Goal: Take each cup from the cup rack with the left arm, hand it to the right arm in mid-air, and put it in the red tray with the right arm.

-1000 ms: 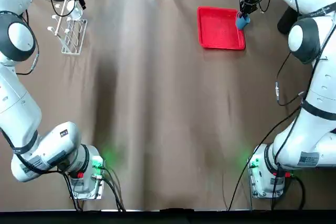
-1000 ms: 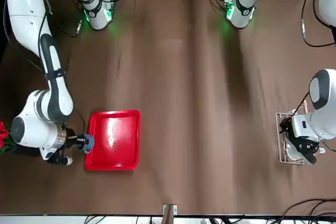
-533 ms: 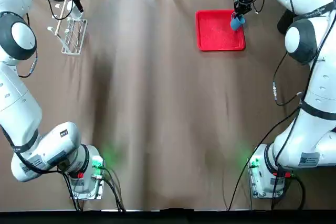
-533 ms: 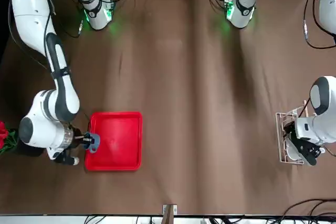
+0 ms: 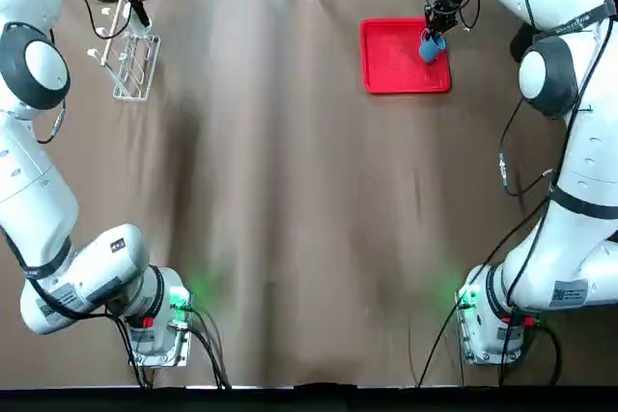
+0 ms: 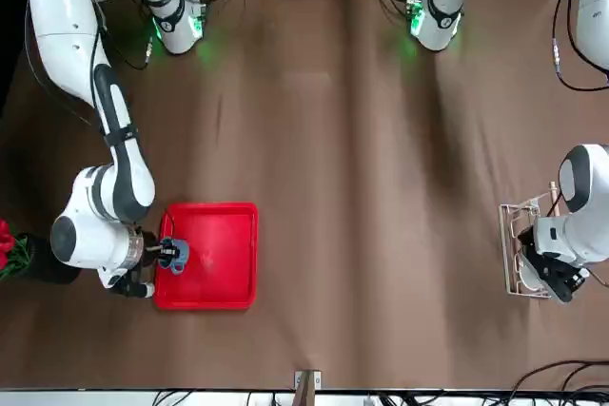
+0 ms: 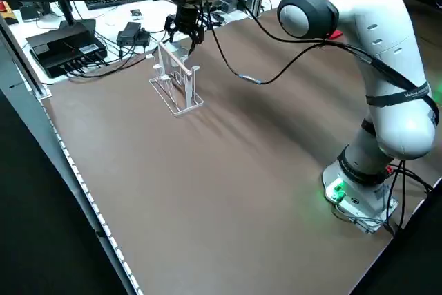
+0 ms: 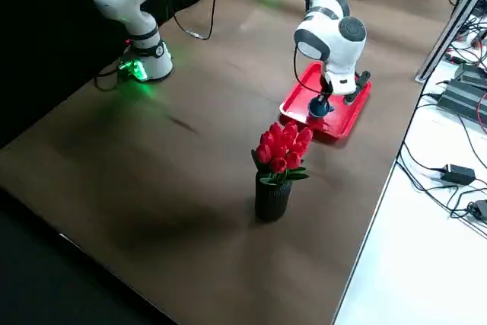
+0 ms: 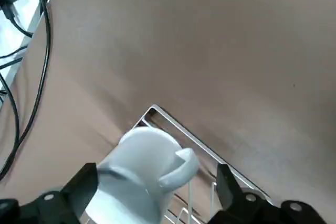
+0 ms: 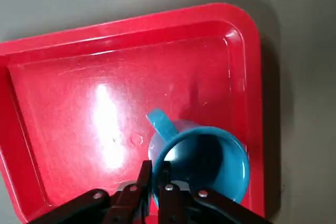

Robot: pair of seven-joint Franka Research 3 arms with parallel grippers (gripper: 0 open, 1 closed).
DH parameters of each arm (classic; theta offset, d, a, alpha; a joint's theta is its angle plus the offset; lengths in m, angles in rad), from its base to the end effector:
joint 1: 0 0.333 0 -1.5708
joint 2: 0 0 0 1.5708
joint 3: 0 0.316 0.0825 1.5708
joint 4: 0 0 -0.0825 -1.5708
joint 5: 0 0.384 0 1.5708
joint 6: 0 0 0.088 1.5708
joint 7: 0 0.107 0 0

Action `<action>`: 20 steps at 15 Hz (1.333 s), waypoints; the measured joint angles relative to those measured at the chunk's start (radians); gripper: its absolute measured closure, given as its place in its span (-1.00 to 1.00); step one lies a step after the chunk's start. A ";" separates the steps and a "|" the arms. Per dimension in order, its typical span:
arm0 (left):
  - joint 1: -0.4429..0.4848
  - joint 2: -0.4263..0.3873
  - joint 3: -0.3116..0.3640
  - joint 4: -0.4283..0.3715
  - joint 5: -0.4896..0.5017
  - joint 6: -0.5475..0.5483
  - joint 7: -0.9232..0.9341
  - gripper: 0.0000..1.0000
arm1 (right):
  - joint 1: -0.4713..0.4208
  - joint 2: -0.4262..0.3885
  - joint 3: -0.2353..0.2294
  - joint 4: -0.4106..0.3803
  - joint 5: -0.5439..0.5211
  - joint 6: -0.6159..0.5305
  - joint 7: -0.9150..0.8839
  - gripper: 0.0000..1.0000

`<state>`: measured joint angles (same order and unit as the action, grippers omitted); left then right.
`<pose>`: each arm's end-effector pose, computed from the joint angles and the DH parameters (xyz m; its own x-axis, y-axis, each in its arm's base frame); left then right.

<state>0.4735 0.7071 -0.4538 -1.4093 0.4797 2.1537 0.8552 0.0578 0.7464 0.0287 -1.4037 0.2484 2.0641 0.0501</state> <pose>0.7274 0.1037 0.3243 0.5701 -0.8209 -0.0341 -0.8127 -0.5574 -0.1695 0.7176 0.0712 0.2554 0.9902 -0.0849 -0.1112 -0.1078 -0.9697 -0.2193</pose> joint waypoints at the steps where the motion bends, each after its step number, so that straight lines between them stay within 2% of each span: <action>1: 0.000 0.002 0.006 0.000 0.001 0.001 0.005 -1.00 | 0.000 0.000 0.000 0.000 0.000 0.000 0.000 0.81; 3: 0.000 0.004 0.022 0.000 0.001 0.002 0.027 -1.00 | 0.000 0.000 0.000 0.000 0.000 0.000 0.000 0.52; 5: -0.001 0.005 0.040 0.001 0.001 0.007 0.050 -1.00 | 0.000 0.000 0.000 0.000 0.000 0.000 0.001 0.45; 7: -0.001 0.007 0.051 0.001 0.001 0.017 0.057 -1.00 | 0.000 0.000 0.000 0.000 0.000 0.000 0.001 0.12; 8: -0.002 0.010 0.053 0.001 0.001 0.025 0.058 -1.00 | 0.000 0.000 0.000 0.005 0.000 -0.016 0.001 -0.24; 10: -0.002 0.012 0.054 0.001 0.001 0.032 0.058 -1.00 | 0.000 -0.001 0.000 0.012 0.000 -0.064 0.001 -0.54; 14: -0.004 0.019 0.055 0.001 0.001 0.062 0.056 -1.00 | 0.000 -0.004 -0.002 0.065 0.000 -0.130 0.001 -0.67; 16: -0.006 0.020 0.055 0.001 0.001 0.080 0.052 -1.00 | -0.001 -0.010 -0.004 0.098 -0.001 -0.160 0.001 -0.94; 18: -0.007 0.020 0.054 0.001 0.001 0.094 0.043 -1.00 | -0.003 -0.020 -0.007 0.117 -0.004 -0.170 0.001 -0.98; 20: -0.012 0.020 0.054 0.002 0.001 0.111 0.029 -1.00 | -0.007 -0.037 -0.008 0.124 -0.055 -0.171 0.000 -0.99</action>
<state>0.4619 0.7272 -0.3995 -1.4071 0.4805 2.2647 0.8845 0.0511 0.7090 0.0211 -1.2797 0.1934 1.8933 0.0505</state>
